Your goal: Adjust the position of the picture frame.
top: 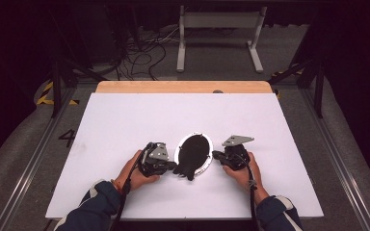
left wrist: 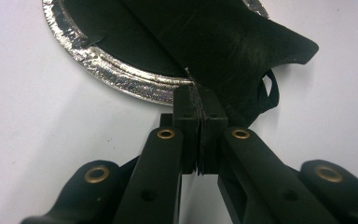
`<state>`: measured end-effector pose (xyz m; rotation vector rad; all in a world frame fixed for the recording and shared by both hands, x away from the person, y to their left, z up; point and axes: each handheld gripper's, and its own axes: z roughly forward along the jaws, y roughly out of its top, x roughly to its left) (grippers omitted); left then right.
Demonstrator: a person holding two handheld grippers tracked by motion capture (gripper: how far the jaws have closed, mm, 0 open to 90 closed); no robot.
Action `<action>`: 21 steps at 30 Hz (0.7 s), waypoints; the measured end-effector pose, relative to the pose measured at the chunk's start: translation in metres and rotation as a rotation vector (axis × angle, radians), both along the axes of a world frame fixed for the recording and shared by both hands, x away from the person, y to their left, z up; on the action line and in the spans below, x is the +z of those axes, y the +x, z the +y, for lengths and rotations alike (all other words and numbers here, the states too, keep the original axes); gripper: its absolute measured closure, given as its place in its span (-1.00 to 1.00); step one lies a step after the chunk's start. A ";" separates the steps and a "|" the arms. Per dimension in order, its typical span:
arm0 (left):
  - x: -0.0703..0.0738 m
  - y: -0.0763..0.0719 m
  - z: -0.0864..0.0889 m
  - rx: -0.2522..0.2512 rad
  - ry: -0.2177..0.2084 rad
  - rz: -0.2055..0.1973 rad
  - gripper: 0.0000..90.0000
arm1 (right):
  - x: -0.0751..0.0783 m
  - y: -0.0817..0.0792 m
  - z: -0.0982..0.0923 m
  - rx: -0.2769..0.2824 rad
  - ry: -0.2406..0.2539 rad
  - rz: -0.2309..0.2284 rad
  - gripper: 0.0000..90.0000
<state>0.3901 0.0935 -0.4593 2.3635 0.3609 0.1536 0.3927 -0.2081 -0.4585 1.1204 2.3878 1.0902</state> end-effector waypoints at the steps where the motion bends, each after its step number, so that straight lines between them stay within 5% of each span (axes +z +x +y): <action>1: 0.000 -0.001 0.000 -0.005 0.002 -0.002 0.97 | 0.000 0.001 0.001 0.001 0.000 -0.001 1.00; 11: -0.001 -0.006 0.005 -0.012 -0.004 0.007 0.98 | -0.001 0.007 0.007 0.005 0.003 -0.013 1.00; 21: -0.003 -0.017 0.011 0.012 -0.030 0.018 0.99 | 0.000 -0.013 0.011 0.053 -0.014 -0.010 0.97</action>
